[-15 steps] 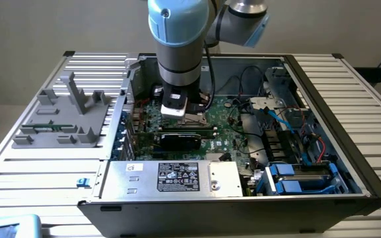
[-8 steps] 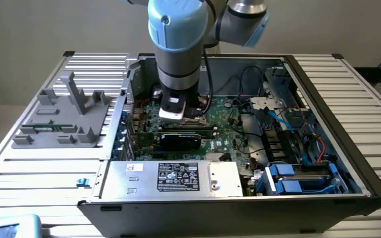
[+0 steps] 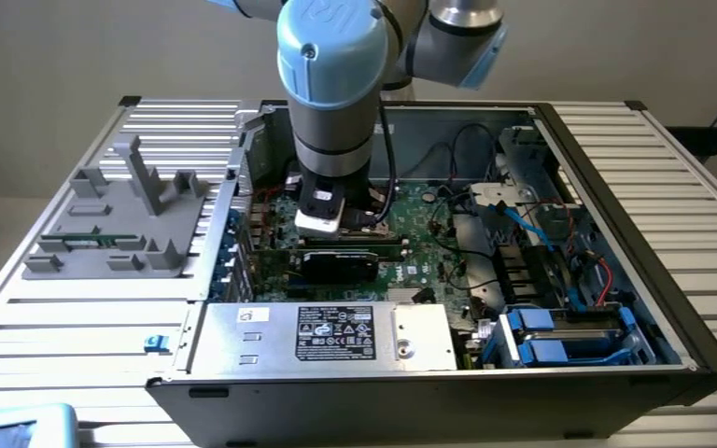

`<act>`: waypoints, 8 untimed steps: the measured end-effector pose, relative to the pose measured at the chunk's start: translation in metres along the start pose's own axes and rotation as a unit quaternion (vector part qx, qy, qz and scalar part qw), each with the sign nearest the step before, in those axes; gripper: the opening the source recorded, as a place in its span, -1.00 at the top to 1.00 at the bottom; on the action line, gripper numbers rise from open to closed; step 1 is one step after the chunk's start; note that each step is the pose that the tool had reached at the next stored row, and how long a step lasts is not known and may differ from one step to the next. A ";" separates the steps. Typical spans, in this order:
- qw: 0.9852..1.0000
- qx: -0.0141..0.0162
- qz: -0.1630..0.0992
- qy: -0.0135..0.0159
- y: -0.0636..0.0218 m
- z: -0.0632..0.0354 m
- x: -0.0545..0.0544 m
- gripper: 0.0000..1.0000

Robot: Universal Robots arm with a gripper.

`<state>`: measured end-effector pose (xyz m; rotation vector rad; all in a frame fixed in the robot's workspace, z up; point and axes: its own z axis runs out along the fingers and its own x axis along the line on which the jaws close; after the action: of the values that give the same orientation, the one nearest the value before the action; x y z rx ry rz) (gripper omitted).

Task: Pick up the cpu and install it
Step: 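Install the second cpu locking lever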

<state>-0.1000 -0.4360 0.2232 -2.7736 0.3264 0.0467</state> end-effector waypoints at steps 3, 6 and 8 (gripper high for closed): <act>1.000 0.000 0.001 -0.001 0.0013 0.0025 -0.001 0.76; 1.000 0.000 0.002 -0.002 0.0015 0.0025 -0.001 0.76; 1.000 0.000 0.002 -0.003 0.0018 0.0033 -0.001 0.76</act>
<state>-0.1016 -0.4362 0.2196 -2.7717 0.3300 0.0545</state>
